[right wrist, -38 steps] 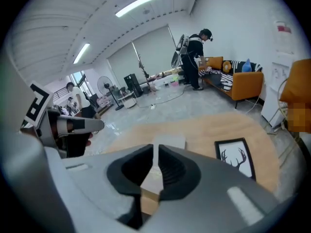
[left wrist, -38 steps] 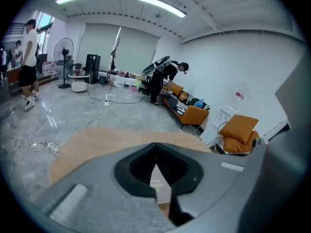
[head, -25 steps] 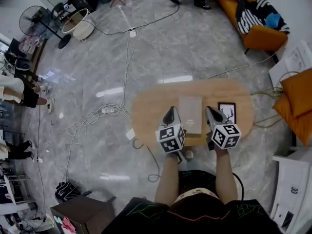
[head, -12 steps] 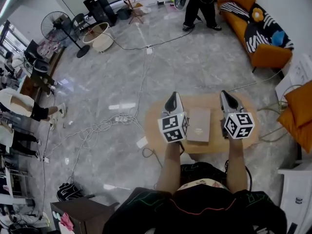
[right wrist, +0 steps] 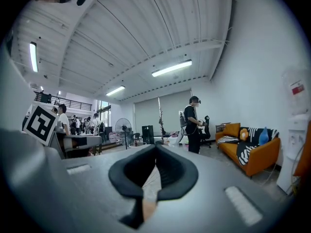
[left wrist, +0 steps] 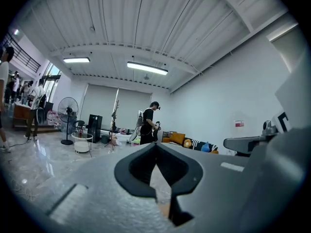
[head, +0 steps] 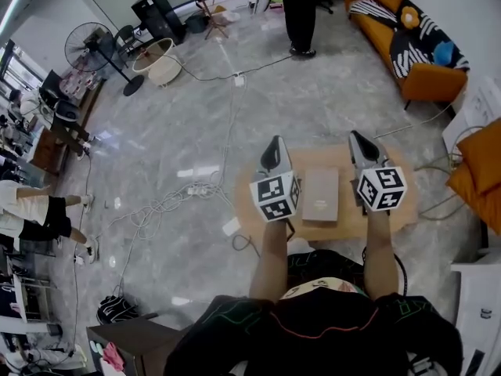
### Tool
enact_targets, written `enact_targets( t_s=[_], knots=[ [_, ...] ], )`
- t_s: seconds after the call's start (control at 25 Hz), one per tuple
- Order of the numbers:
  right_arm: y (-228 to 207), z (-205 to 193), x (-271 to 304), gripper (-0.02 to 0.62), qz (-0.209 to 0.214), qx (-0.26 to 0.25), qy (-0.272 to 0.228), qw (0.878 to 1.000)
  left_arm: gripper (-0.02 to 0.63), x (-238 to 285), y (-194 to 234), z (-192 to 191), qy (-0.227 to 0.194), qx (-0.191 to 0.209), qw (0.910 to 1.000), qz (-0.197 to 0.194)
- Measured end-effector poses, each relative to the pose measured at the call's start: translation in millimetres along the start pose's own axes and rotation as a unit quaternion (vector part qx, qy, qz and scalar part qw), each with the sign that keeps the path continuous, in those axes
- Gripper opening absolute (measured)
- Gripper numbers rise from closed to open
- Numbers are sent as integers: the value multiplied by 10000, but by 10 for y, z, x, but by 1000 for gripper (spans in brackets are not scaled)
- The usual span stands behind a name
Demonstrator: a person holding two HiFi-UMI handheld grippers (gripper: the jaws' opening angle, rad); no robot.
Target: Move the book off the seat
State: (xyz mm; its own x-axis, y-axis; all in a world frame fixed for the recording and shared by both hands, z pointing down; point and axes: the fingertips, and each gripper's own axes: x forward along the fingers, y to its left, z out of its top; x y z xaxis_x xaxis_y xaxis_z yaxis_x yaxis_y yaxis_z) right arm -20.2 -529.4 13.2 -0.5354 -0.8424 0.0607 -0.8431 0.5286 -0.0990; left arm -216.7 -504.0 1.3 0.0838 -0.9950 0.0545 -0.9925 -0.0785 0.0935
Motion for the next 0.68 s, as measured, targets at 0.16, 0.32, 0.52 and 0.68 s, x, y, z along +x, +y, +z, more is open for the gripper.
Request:
enact_targets(
  t_s=[0.16, 0.32, 0.52, 0.68],
  knots=[
    [4, 31, -2, 3, 4, -16, -19, 10000, 9, -9, -32, 17, -3, 39, 10000, -32],
    [44, 53, 23, 3, 42, -54, -49, 10000, 11, -15, 0, 40, -35, 66, 10000, -5],
    [47, 108, 28, 3, 60, -101, -91, 9999, 9, -25, -17, 62, -8, 91, 10000, -18],
    [80, 134, 41, 3, 47, -342, -47, 9994, 11, -28, -10, 77, -27, 78, 10000, -37]
  ],
)
